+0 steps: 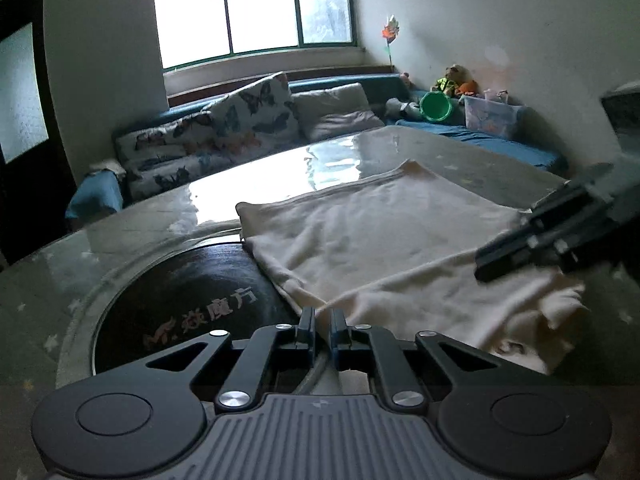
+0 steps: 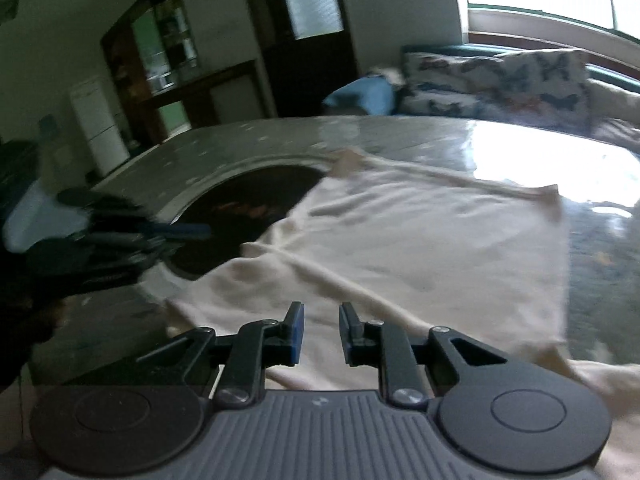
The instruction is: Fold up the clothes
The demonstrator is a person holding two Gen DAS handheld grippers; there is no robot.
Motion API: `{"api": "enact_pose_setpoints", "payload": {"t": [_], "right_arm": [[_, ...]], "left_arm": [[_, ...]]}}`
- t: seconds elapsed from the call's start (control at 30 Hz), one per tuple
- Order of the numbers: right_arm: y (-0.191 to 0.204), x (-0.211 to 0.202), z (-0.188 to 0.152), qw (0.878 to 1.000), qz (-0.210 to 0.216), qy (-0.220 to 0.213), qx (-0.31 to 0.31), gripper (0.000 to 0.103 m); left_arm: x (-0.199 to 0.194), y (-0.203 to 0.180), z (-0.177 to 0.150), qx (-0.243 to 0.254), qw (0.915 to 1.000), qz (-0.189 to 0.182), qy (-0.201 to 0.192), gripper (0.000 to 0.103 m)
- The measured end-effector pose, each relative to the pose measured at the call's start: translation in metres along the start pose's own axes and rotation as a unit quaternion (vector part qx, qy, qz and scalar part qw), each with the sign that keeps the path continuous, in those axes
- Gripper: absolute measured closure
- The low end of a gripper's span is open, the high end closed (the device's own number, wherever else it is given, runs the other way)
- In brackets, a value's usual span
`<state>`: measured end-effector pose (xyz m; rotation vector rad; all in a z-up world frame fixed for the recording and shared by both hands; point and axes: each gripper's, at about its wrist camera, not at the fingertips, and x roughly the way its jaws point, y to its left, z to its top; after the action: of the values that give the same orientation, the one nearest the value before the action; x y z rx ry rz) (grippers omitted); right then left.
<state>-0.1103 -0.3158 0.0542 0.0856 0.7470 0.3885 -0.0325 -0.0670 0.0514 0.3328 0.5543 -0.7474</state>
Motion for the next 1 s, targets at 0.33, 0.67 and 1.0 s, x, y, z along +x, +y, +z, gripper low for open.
{"api": "enact_pose_setpoints", "payload": {"t": [0.33, 0.67, 1.0], "right_arm": [[0.041, 0.034, 0.008, 0.995, 0.065, 0.023, -0.074, 0.084], [0.063, 0.046, 0.007, 0.988, 0.097, 0.035, -0.115, 0.082], [0.064, 0.067, 0.016, 0.989, 0.079, 0.029, -0.122, 0.077]], "left_arm": [[0.038, 0.004, 0.002, 0.093, 0.9953, -0.007, 0.025, 0.094], [0.042, 0.033, 0.002, 0.055, 0.9980, 0.016, 0.026, 0.094], [0.015, 0.027, 0.012, 0.057, 0.9983, -0.006, -0.004, 0.092]]}}
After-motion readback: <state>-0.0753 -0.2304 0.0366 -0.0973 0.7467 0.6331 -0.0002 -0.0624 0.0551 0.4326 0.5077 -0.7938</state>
